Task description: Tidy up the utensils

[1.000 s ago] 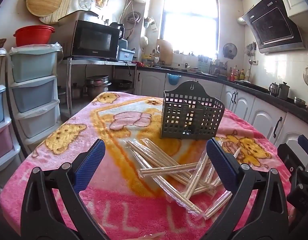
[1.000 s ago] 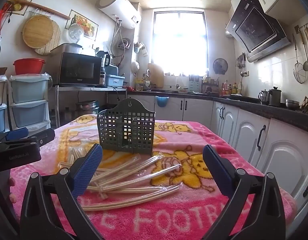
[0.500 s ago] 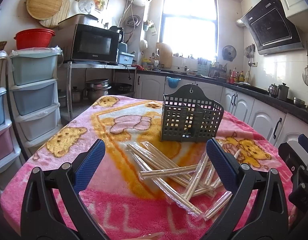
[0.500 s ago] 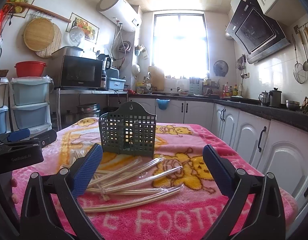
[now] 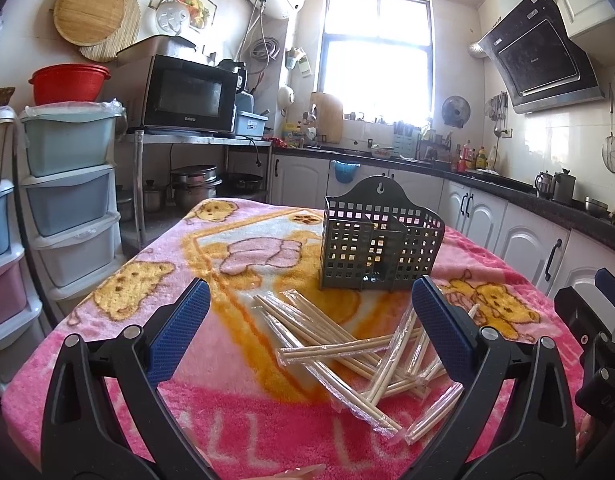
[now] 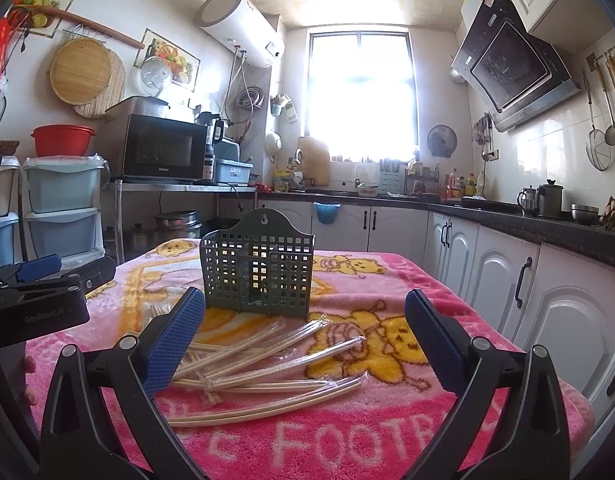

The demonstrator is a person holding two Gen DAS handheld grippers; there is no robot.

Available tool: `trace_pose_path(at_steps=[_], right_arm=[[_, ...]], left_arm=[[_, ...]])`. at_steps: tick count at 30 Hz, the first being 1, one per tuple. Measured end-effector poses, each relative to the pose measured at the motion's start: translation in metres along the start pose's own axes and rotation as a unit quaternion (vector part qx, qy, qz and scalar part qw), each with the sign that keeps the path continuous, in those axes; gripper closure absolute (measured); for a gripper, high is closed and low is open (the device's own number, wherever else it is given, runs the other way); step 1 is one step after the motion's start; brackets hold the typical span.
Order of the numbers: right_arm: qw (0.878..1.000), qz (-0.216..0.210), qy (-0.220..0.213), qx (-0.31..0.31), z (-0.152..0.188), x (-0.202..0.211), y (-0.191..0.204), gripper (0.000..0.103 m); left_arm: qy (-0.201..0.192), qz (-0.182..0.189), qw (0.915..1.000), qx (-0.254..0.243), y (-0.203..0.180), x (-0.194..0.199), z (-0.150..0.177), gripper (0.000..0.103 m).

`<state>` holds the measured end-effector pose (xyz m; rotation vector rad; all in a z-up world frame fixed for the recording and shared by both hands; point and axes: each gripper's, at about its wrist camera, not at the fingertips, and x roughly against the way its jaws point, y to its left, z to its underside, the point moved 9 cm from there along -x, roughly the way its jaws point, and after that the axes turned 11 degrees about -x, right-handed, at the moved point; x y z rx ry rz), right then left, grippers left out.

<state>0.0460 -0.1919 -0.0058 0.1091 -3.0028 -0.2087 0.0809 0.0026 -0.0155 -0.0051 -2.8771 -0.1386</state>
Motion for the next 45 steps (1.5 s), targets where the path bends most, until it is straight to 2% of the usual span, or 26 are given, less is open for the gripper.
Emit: trace_pose_path(at_steps=[26, 32, 37, 45], right_arm=[[1.0, -0.003, 0.008, 0.002, -0.001, -0.002, 0.002, 0.006], [0.999, -0.014, 0.031, 0.006, 0.0, -0.016, 0.007, 0.006], [0.998, -0.031, 0.052, 0.014, 0.0, -0.031, 0.016, 0.006], [0.994, -0.065, 0.091, 0.015, -0.002, -0.064, 0.035, 0.006]], left_arm=[[-0.009, 0.004, 0.9999, 0.005, 0.004, 0.004, -0.005, 0.01], [0.001, 0.004, 0.9999, 0.015, 0.014, -0.002, -0.006, 0.01], [0.015, -0.006, 0.9995, 0.026, 0.026, -0.005, 0.003, 0.01], [0.019, -0.03, 0.9989, 0.03, 0.052, -0.012, -0.006, 0.01]])
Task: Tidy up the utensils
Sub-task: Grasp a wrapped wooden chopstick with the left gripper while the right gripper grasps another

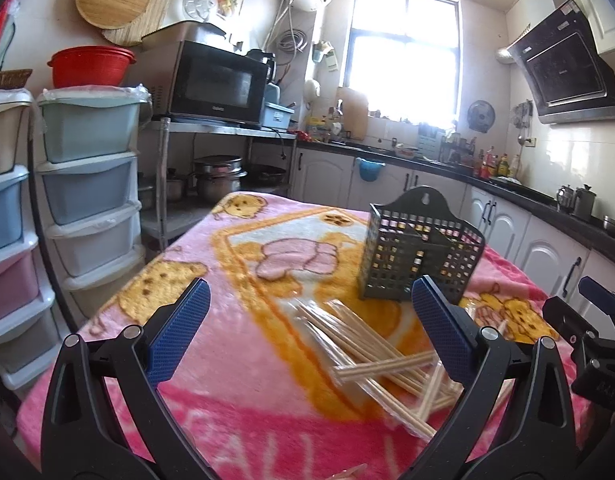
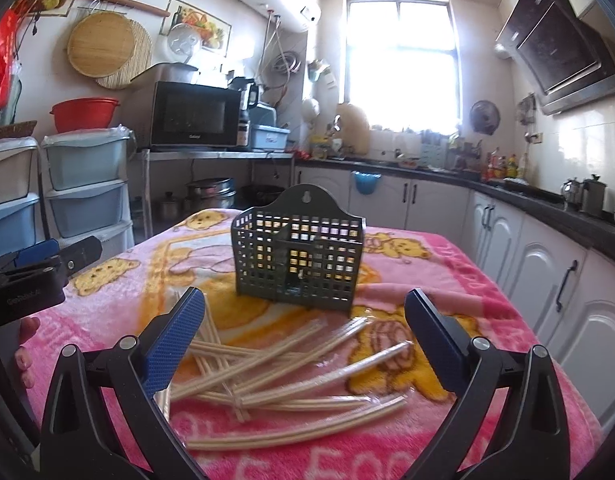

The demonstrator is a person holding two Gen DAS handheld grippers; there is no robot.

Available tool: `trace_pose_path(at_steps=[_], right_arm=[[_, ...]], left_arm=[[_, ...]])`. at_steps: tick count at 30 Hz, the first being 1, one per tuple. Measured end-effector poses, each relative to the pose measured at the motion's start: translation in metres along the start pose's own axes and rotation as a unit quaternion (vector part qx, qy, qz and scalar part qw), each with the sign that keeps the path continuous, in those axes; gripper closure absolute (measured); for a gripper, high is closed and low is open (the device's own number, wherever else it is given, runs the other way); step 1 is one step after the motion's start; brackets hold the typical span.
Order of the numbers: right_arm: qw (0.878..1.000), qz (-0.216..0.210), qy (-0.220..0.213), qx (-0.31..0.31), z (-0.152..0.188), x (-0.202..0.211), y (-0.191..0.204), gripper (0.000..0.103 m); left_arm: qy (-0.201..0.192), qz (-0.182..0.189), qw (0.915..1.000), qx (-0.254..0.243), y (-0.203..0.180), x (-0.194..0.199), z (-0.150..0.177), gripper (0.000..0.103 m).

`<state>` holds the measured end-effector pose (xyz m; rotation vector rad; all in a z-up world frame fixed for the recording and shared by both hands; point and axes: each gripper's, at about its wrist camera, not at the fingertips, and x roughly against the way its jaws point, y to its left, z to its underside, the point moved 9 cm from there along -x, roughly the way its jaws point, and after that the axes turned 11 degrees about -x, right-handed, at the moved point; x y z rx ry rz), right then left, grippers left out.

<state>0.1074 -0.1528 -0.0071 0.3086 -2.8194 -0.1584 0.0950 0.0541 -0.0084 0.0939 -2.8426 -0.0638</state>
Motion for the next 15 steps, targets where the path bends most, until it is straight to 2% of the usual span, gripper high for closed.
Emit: trace_pose_path(at_steps=[4, 9, 15], right_arm=[[1.0, -0.011, 0.014, -0.007, -0.006, -0.015, 0.003, 0.006], [0.999, -0.018, 0.035, -0.008, -0.01, -0.035, 0.005, 0.006], [0.998, -0.002, 0.061, -0.017, -0.009, -0.059, -0.01, 0.006]], left_arm=[[0.013, 0.001, 0.9998, 0.015, 0.017, -0.009, 0.0, 0.01], [0.025, 0.047, 0.9983, 0.025, 0.023, -0.024, -0.003, 0.01], [0.082, 0.109, 0.9894, 0.05, 0.013, -0.048, 0.012, 0.01]])
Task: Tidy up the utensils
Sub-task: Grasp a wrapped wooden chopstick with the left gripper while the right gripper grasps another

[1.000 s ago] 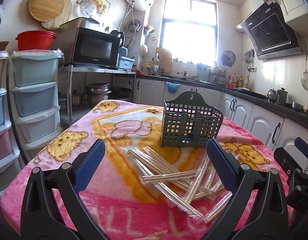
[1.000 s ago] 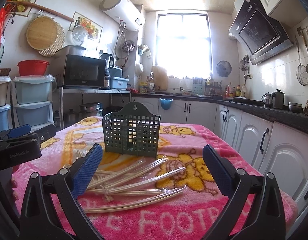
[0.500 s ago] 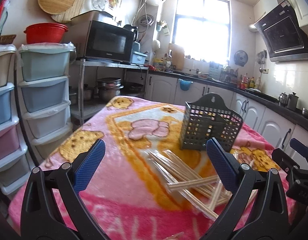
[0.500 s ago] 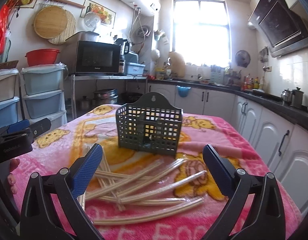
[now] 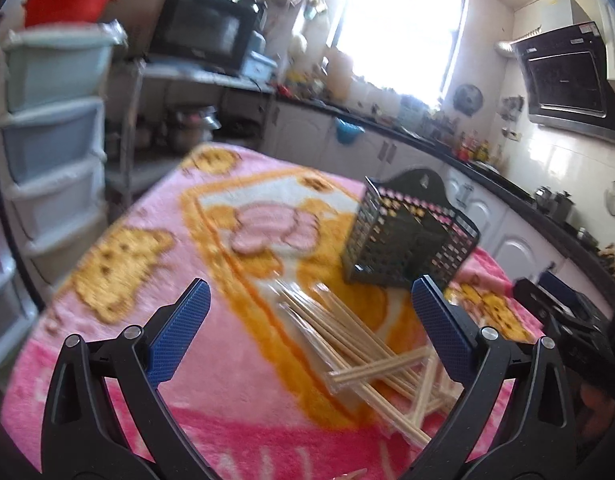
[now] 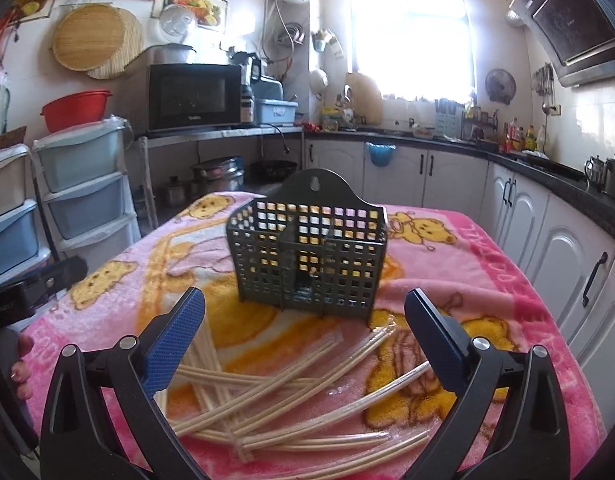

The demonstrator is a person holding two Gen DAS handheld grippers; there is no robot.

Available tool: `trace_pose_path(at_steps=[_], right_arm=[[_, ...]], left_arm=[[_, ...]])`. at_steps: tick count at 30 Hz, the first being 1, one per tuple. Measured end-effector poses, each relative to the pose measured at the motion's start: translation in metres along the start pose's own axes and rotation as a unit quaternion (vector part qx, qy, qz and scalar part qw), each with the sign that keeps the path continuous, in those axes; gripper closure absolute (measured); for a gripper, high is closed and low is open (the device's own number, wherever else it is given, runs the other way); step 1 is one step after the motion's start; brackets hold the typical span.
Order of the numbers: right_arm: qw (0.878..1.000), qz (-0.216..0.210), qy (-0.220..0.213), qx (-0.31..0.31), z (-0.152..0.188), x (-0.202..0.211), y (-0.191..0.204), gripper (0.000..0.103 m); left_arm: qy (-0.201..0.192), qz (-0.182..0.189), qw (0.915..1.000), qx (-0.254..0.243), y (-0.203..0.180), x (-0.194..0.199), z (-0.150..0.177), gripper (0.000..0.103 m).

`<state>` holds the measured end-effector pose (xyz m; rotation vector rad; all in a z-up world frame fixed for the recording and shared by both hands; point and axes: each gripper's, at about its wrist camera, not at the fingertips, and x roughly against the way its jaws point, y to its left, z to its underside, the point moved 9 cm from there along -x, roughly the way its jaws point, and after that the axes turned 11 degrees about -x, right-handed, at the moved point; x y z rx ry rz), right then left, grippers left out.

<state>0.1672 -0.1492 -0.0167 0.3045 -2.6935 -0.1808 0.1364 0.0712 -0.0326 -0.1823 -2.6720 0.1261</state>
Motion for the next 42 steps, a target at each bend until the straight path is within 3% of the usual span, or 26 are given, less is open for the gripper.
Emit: trace_pose_path(at_steps=[8, 13, 18, 28, 34, 37, 42], right_arm=[[0.997, 0.045, 0.051, -0.03, 0.008, -0.039, -0.042, 0.006], [0.99, 0.059, 0.106, -0.064, 0.017, -0.067, -0.07, 0.008], [0.98, 0.062, 0.165, -0.096, 0.03, -0.095, -0.092, 0.027], [0.957, 0.048, 0.243, -0.153, 0.049, -0.137, -0.11, 0.051], [0.953, 0.046, 0.251, -0.163, 0.048, -0.144, -0.111, 0.055], [0.952, 0.051, 0.251, -0.168, 0.048, -0.144, -0.113, 0.06], [0.951, 0.054, 0.247, -0.177, 0.046, -0.146, -0.12, 0.081]], left_arm=[[0.081, 0.042, 0.9957, 0.012, -0.013, -0.033, 0.034, 0.012], [0.122, 0.063, 0.99, 0.034, -0.015, -0.047, 0.052, 0.028], [0.151, 0.097, 0.9815, 0.068, -0.017, -0.055, 0.066, 0.039], [0.176, 0.12, 0.9728, 0.091, -0.023, -0.067, 0.077, 0.063], [0.184, 0.125, 0.9698, 0.099, -0.023, -0.069, 0.079, 0.08], [0.188, 0.129, 0.9686, 0.1, -0.023, -0.068, 0.08, 0.084], [0.177, 0.128, 0.9707, 0.099, -0.022, -0.061, 0.076, 0.091]])
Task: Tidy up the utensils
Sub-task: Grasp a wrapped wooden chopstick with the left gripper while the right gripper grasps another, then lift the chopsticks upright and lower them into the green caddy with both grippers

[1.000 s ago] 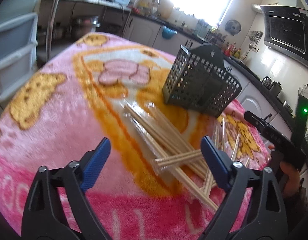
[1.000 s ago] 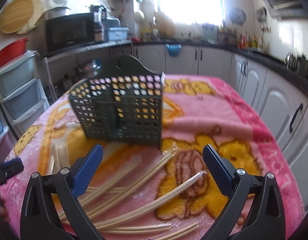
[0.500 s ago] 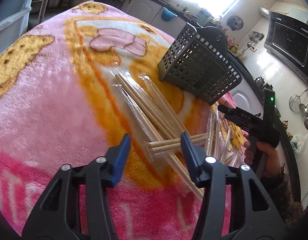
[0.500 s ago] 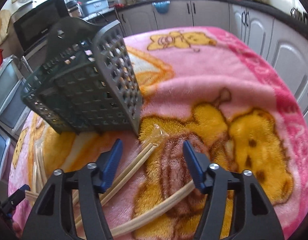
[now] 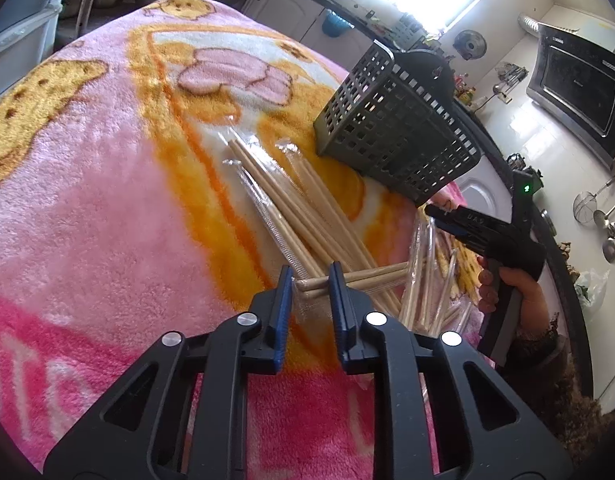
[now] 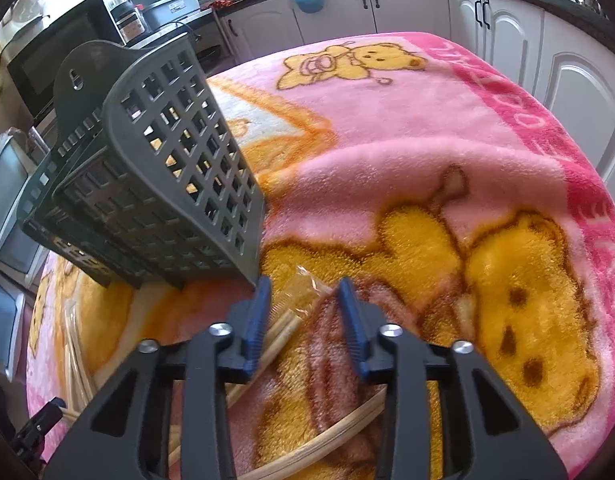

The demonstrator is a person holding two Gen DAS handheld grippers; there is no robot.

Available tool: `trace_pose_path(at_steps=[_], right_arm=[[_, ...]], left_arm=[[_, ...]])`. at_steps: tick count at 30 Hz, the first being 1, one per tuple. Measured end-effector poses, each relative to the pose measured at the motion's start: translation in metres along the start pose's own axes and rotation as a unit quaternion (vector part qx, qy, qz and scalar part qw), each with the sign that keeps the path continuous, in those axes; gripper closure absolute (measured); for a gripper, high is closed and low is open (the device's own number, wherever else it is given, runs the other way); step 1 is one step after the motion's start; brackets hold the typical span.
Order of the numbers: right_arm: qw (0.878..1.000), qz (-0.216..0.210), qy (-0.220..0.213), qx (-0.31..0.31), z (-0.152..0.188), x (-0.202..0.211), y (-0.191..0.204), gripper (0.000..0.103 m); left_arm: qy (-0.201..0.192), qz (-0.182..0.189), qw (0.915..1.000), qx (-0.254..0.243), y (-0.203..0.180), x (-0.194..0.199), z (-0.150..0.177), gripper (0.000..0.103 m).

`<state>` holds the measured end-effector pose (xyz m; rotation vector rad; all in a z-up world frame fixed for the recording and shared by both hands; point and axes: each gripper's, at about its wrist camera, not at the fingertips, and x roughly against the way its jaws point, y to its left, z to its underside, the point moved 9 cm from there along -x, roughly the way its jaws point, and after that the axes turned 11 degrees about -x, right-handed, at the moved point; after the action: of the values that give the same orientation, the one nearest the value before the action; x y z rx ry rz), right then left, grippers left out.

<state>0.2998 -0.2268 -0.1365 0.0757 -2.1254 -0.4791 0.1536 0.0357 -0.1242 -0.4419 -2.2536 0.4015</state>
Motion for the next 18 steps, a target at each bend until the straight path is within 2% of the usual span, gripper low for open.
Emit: trace_pose_path(at_steps=[3, 6, 18], right_arm=[[1.0, -0.004, -0.004, -0.001, -0.002, 0.0, 0.0, 0.092], [1.0, -0.012, -0.008, -0.006, -0.004, 0.001, -0.002, 0.096], [0.997, -0.021, -0.074, -0.02, -0.036, 0.039, -0.012, 0.096]], left_arm=[[-0.01, -0.003, 0.9999, -0.01, -0.004, 0.006, -0.005, 0.093], [-0.023, -0.003, 0.9995, -0.021, -0.008, 0.011, -0.014, 0.095], [-0.095, -0.024, 0.9928, -0.068, -0.018, 0.037, -0.082, 0.098]])
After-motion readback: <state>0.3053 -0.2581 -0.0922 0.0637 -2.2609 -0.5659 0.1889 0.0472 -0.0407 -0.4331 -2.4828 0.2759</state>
